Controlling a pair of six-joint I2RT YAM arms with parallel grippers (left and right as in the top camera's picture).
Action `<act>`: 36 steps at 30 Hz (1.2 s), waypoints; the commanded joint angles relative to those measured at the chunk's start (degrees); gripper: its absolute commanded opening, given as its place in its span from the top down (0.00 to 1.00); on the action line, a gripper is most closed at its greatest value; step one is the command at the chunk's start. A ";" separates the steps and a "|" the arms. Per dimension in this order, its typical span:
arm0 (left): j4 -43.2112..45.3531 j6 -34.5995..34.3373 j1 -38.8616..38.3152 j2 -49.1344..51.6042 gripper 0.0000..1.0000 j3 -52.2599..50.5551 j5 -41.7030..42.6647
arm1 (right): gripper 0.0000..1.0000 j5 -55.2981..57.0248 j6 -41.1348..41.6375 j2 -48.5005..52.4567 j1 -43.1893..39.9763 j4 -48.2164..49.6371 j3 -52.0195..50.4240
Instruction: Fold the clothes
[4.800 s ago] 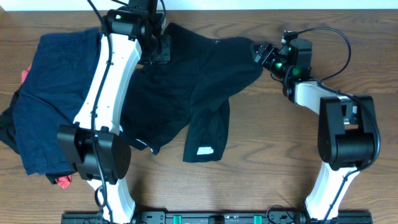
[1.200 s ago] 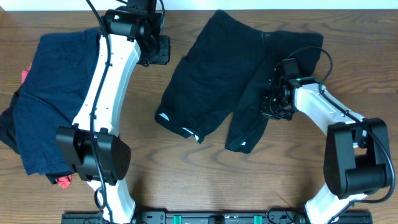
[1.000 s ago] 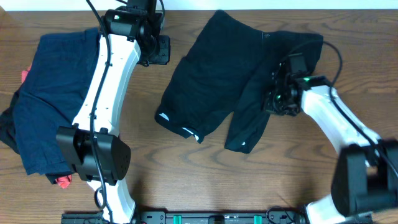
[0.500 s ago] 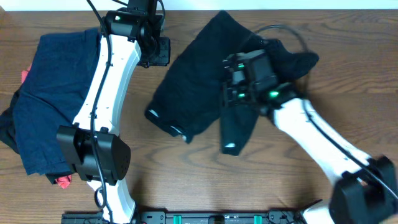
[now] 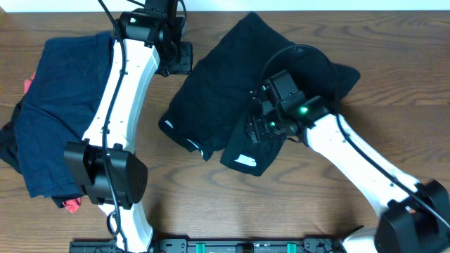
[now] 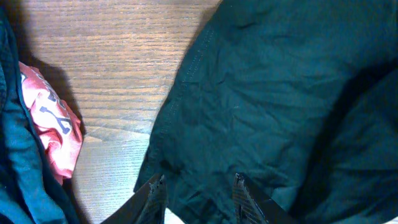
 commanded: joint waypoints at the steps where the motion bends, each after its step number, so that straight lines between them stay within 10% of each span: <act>1: -0.20 0.33 0.20 0.37 0.63 -0.28 -0.48 | 0.38 5.81 1.97 -0.20 -0.24 -3.08 -0.13; 20: -0.22 0.33 0.20 0.37 0.62 -0.28 -0.48 | 0.54 7.56 1.57 0.17 1.44 32.46 -23.37; 36: -0.42 0.33 0.20 0.37 0.62 -0.28 -0.48 | 0.34 11.76 1.66 1.95 -1.70 33.81 -23.69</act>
